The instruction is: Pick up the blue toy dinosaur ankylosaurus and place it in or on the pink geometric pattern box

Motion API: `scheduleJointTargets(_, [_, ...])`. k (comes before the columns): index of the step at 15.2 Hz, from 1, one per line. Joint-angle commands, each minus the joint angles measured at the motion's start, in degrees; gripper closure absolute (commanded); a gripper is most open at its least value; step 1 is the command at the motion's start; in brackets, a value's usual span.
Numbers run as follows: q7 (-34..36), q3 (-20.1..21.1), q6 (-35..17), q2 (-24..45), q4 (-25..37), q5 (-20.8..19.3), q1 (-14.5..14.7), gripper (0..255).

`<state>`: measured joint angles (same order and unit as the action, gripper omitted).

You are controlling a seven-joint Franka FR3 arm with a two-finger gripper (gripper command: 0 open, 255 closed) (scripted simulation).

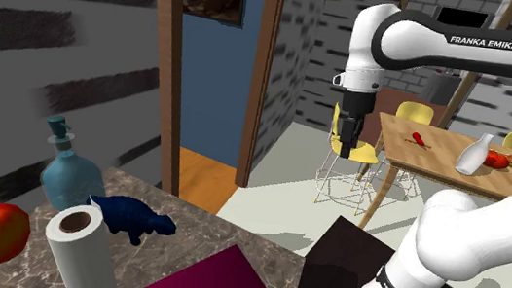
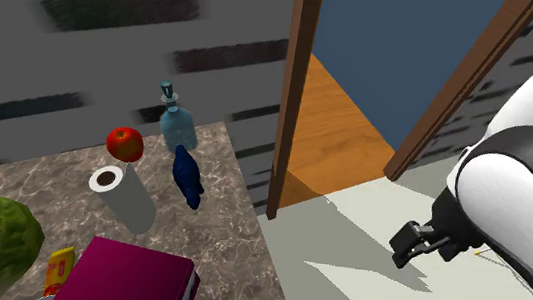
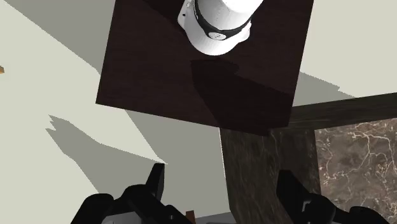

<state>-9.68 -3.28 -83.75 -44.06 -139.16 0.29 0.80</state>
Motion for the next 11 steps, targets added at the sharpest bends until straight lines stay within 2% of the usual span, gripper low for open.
scheduleJointTargets(1, [0.00,0.00,0.00,0.00,0.00,0.00,0.00,0])
scheduleJointTargets(11, [12.12,10.91,-11.28,8.97,1.41,8.89,4.74,0])
